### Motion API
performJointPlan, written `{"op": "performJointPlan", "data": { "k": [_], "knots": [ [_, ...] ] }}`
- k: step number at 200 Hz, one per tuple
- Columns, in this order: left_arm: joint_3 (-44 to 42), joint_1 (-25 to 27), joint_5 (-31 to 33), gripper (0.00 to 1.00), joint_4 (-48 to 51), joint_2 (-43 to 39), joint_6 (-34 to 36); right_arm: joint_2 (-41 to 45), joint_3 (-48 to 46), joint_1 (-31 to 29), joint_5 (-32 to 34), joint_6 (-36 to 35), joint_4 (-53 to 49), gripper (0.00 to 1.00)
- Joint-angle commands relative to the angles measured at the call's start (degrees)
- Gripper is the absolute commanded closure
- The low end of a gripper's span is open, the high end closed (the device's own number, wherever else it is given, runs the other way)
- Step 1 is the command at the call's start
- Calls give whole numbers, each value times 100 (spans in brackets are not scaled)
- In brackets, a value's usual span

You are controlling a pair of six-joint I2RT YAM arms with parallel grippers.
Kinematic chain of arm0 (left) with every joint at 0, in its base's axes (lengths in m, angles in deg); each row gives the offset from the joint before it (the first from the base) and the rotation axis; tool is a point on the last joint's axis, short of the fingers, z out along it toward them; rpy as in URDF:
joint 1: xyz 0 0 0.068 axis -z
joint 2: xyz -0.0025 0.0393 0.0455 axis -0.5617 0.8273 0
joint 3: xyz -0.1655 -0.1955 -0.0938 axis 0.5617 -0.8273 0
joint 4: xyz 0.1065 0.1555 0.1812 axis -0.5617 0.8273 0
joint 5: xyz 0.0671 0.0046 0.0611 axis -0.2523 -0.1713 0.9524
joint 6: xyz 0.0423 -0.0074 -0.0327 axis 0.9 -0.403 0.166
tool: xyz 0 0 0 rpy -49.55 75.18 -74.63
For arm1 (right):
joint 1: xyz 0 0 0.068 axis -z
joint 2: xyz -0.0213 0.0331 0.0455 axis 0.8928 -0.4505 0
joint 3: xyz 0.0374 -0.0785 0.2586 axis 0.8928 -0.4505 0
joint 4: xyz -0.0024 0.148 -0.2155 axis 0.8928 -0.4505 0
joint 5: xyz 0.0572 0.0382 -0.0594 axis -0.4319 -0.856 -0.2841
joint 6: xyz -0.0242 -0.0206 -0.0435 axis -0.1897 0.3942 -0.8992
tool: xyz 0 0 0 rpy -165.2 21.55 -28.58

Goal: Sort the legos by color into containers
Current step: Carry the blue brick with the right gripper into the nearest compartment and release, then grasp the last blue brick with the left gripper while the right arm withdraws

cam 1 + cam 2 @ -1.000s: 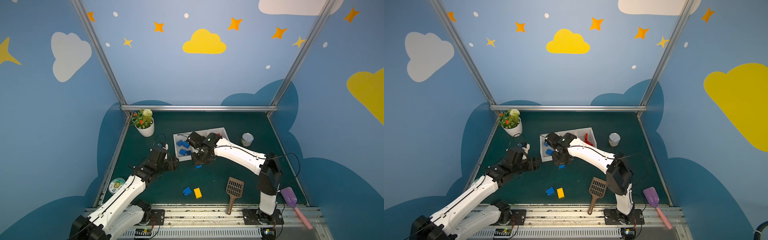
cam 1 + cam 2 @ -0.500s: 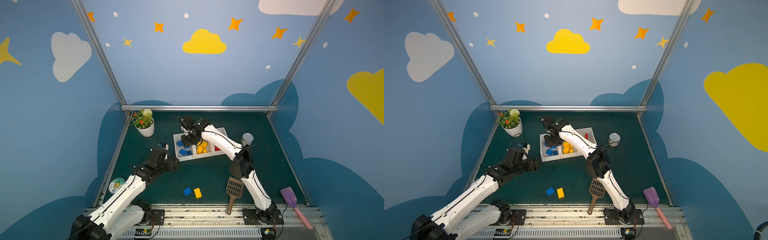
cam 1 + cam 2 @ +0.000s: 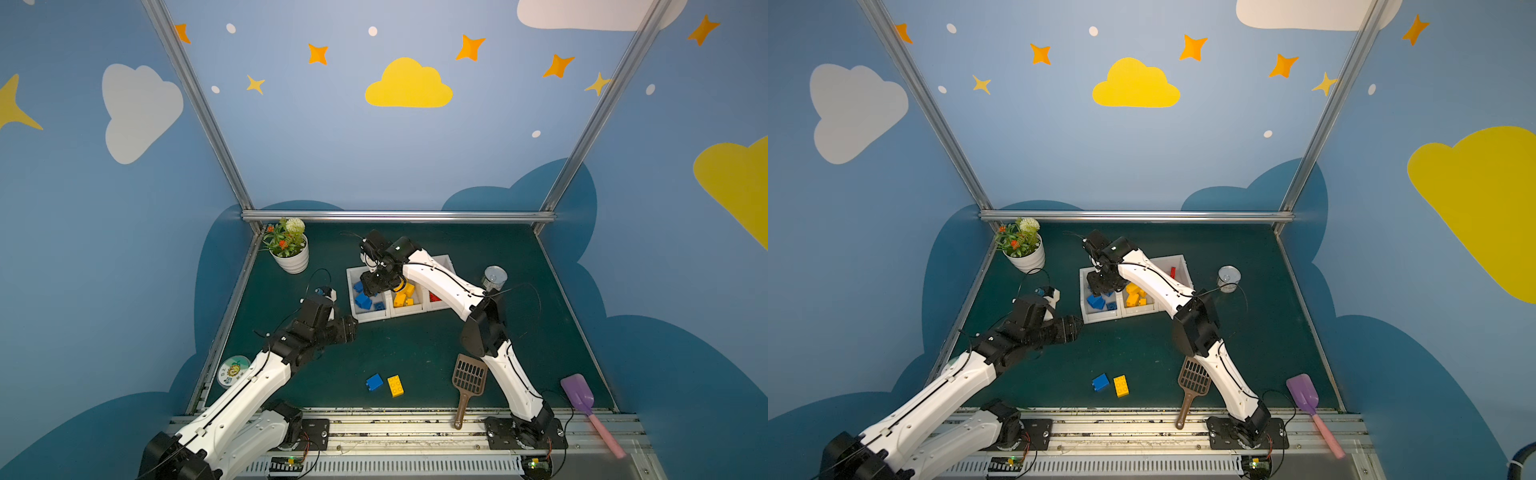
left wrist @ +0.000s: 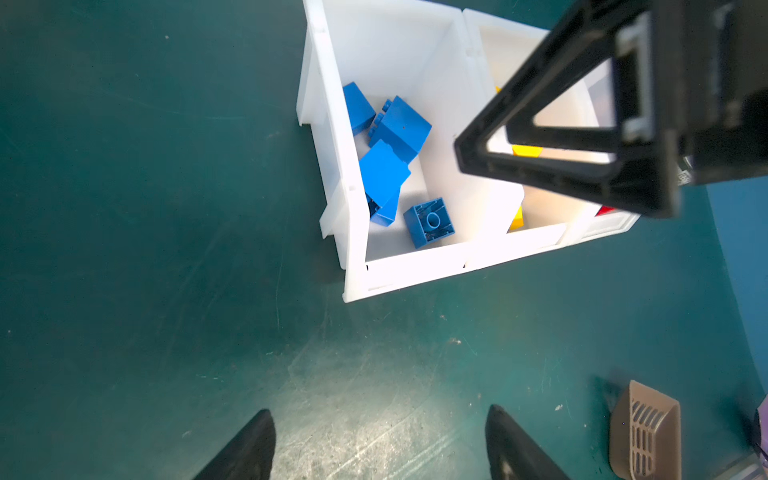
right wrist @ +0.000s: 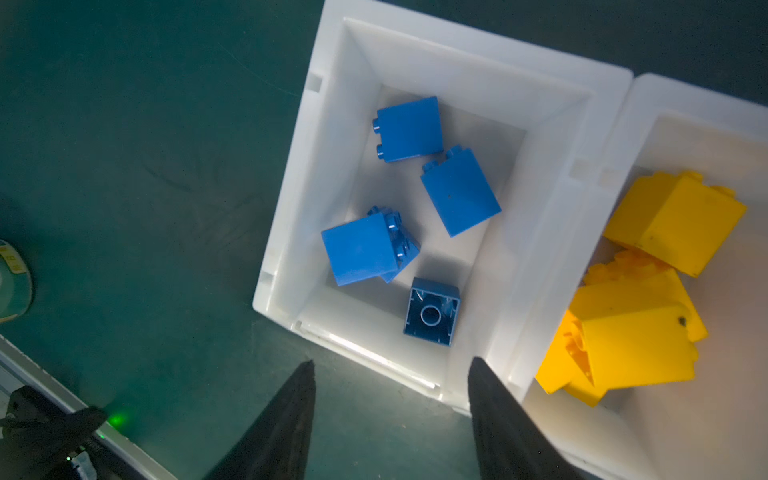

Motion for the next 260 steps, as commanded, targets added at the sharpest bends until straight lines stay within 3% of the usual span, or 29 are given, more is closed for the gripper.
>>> {"op": "performJointPlan", "data": {
  "k": [1,38,74,116,176,219,260],
  "knots": [
    [-68,-17,-138,21,128,-47,-9,562,-193,43,32,151,-35,41],
    [-8,55,-238,21,404,-66,190,1273,-985,78,110,310,82,41],
    [-15,362,-208,21,693,-137,315,2363,-2551,142,217,545,526,41],
    [-66,1394,133,21,932,107,264,3640,-4572,257,274,999,1022,41],
    [-38,2776,415,22,972,940,195,4749,-6626,459,314,1670,1367,41],
    [258,3378,683,24,1041,1820,196,5173,-7293,602,292,1962,1552,41],
    [714,3559,768,29,1299,2728,254,5383,-7432,679,340,1964,1481,41]
  ]
}}
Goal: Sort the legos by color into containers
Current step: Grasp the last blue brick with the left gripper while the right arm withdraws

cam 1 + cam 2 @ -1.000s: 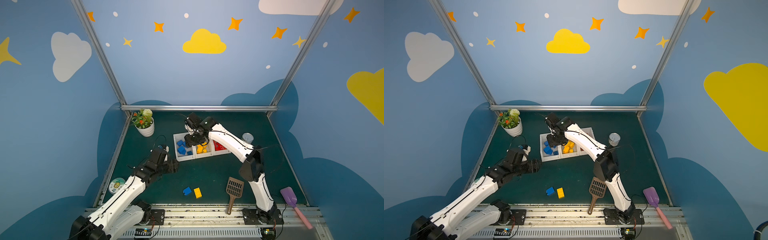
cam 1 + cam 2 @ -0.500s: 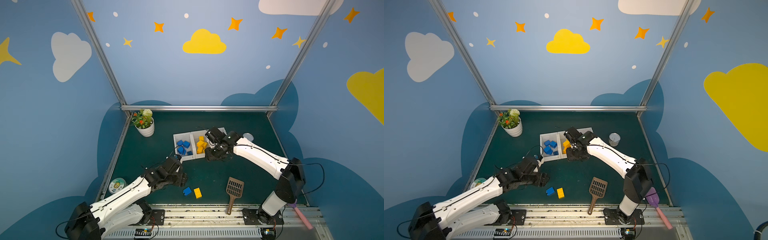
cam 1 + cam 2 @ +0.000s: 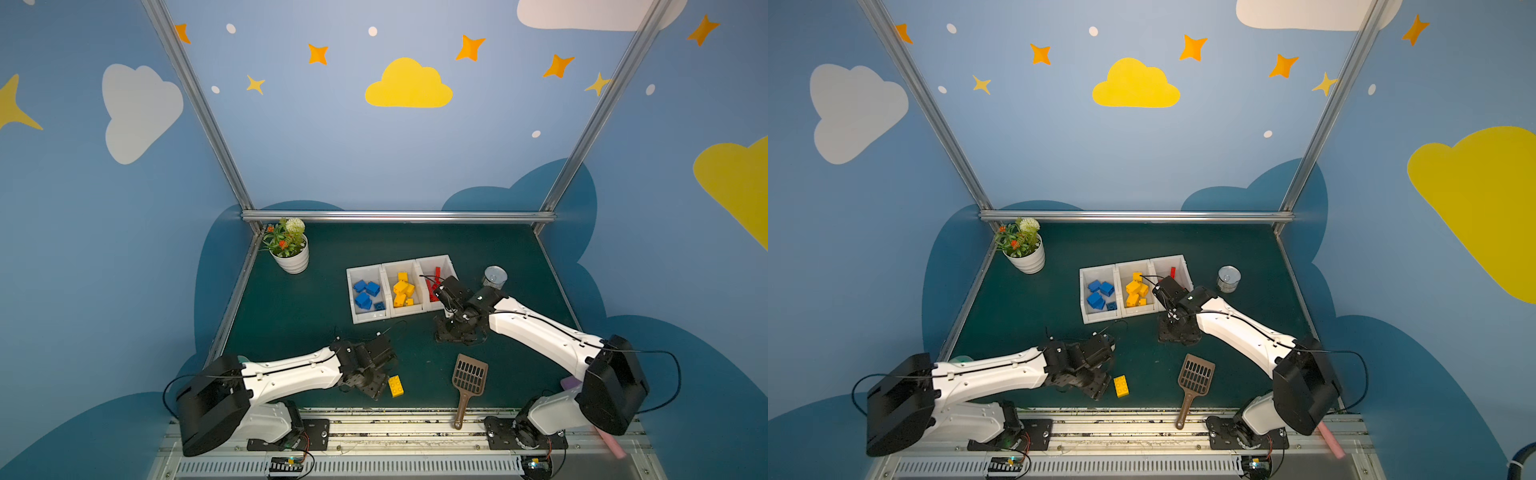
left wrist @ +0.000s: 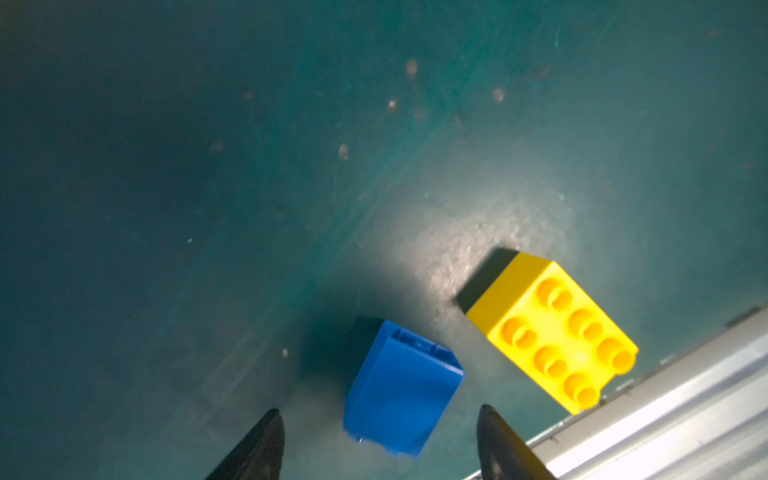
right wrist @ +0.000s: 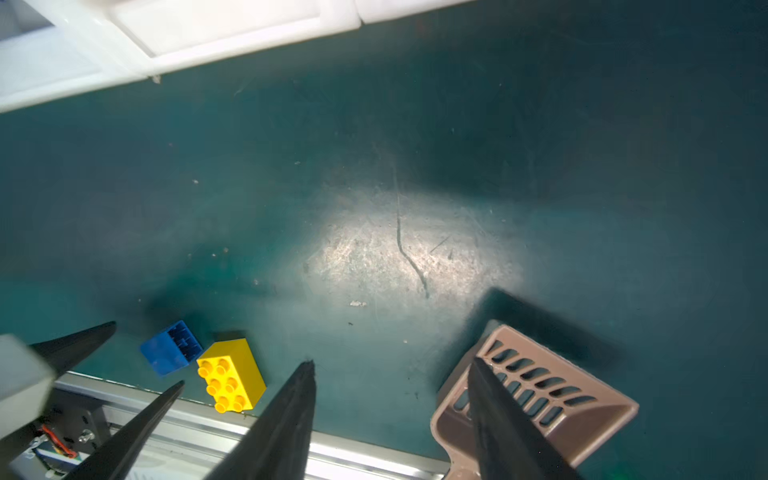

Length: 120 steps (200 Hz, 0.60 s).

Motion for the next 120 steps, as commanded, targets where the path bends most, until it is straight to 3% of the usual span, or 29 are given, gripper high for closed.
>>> {"op": "performJointPlan", "data": {
  "k": [1,40,79,120],
  "knots": [
    [275,96,143,29,230,367,80,209,-91,46,74,111,39,41],
    [552,138,246,45,364,886,30,341,-197,92,65,124,17,42],
    [535,149,273,60,309,906,-12,435,-258,132,135,139,-35,43],
    [462,147,365,66,233,819,-112,443,-278,157,135,151,-18,45]
  ]
}}
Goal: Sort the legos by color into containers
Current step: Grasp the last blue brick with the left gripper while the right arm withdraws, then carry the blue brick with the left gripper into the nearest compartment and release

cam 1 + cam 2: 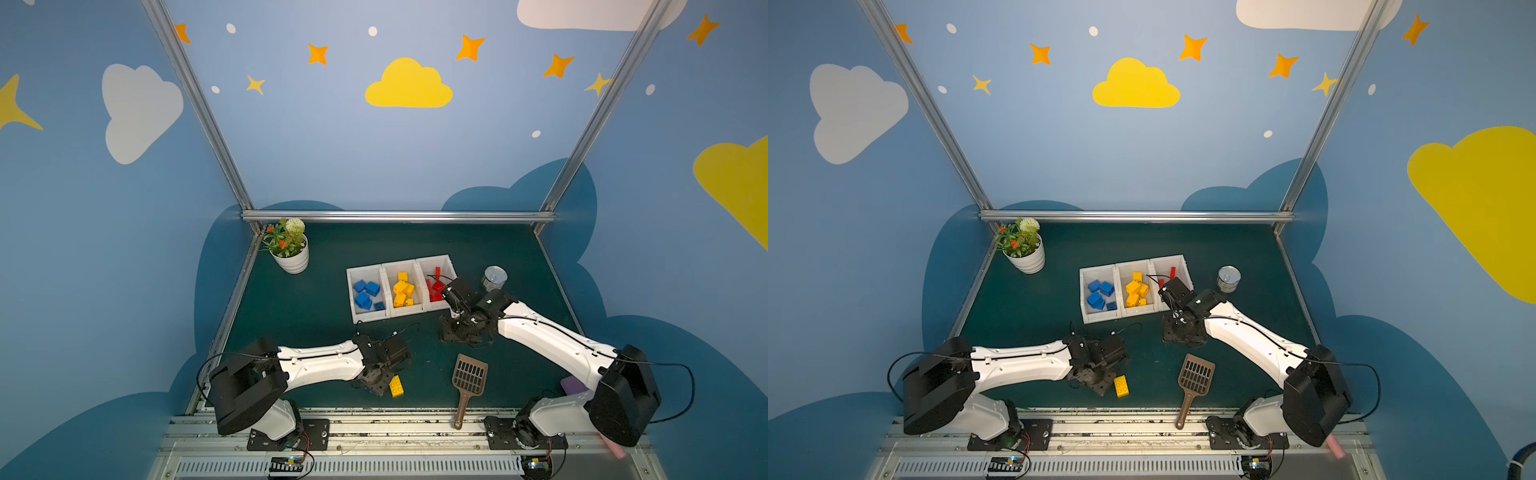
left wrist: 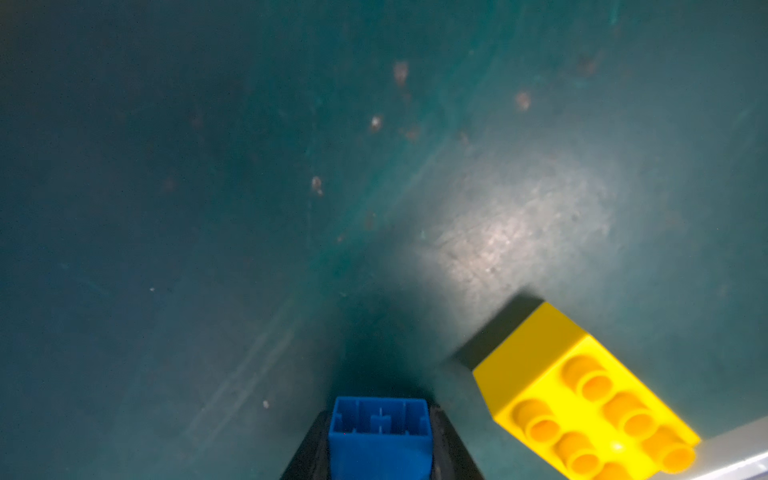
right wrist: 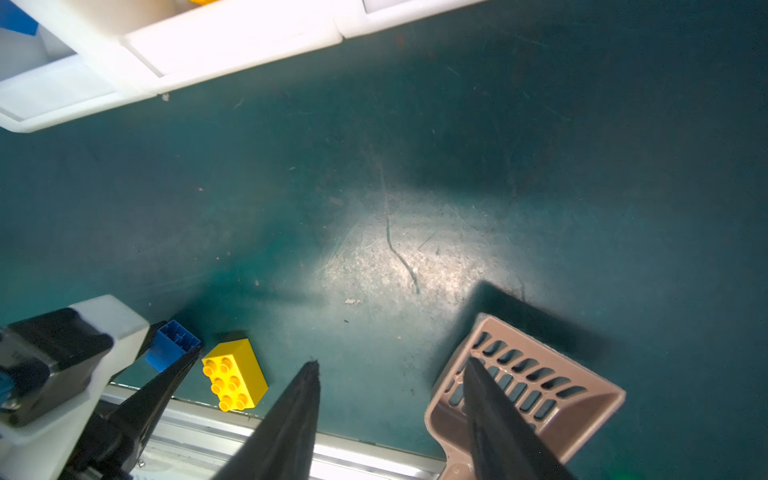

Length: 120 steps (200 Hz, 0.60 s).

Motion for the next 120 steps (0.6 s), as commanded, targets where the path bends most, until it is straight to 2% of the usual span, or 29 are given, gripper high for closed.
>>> {"op": "performJointPlan", "data": {
  "k": [1,37,55,90,120],
  "knots": [
    [-40,9,114,66,55,-83,-82,104,-44,34,72,48,-64,45],
    [-14,-108,215,69,-52,-324,-220,146,-38,57,85,57,-98,45],
    [181,-346,358,69,-86,-533,-107,189,-18,68,102,46,-125,45],
    [727,-1450,158,68,-521,-783,582,253,24,95,111,29,-177,46],
    [1400,-2436,-126,67,-856,-441,999,292,17,95,94,45,-183,46]
  ]
}}
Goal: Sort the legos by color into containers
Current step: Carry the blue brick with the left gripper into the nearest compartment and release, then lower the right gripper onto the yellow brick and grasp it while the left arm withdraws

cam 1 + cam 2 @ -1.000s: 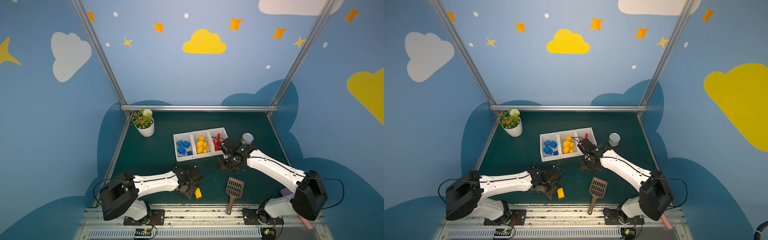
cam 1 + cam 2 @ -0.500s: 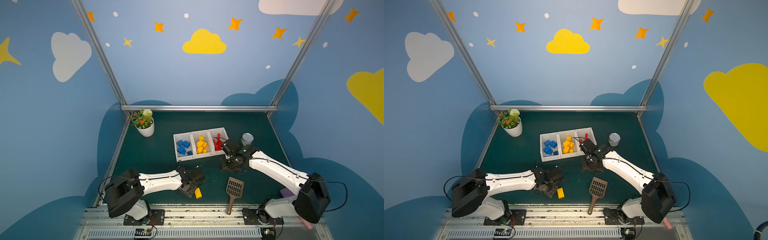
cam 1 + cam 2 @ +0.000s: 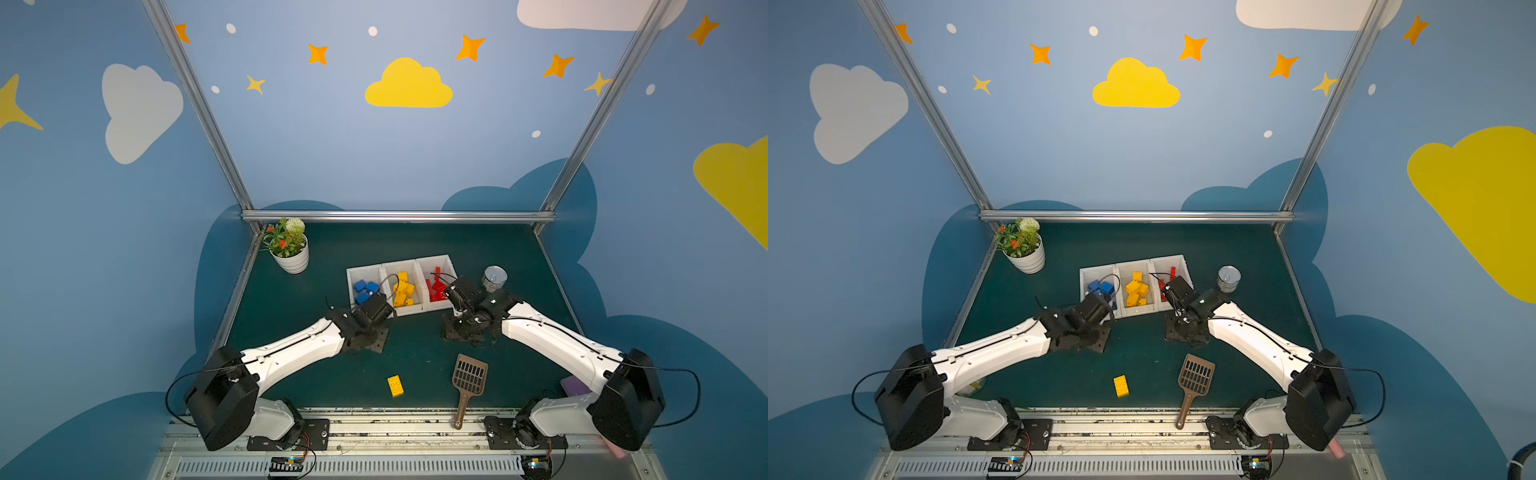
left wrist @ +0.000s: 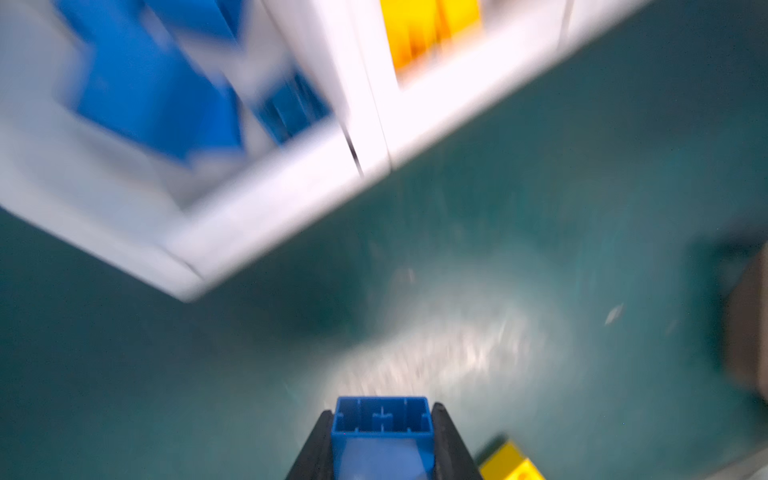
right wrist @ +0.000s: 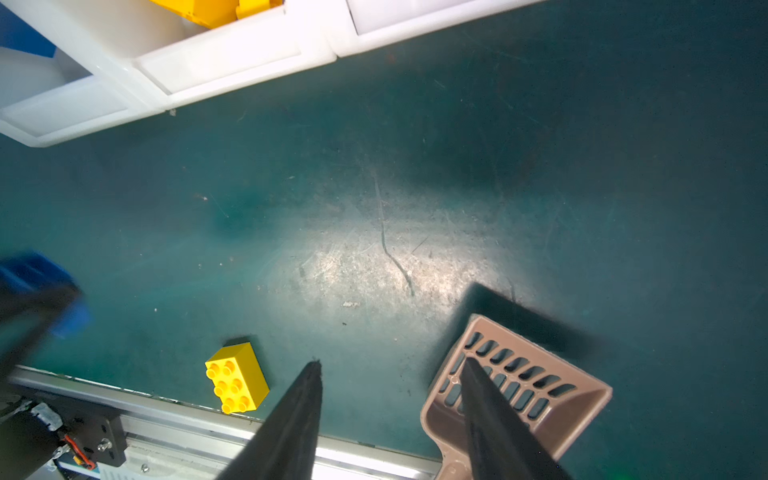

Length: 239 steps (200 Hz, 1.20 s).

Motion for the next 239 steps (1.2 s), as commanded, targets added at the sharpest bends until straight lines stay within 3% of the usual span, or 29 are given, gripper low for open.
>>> {"op": "performJointPlan", "data": {
  "k": [1,45,90,120,159,192,239],
  "knots": [
    [467,-569,-210,66,-336,222,507,139,15,32,48,46,-161,46],
    [1417,-1377,-512,66,-392,1169,798,242,-51,27,47,92,-181,46],
    [1925,-1690,-844,65,-358,1804,859,235,-77,27,13,118,-198,46],
    [1977,-1700,-927,45,-421,1881,808,191,-26,27,3,118,-223,42],
    [1896,-1720,-868,31,-424,1696,769,133,-7,-37,-53,170,-223,39],
    [1606,-1790,-842,28,-506,1293,613,29,9,-328,-93,240,-189,39],
    [889,-2003,-855,26,-564,397,406,-633,276,-1195,-225,370,-111,40]
  ]
}}
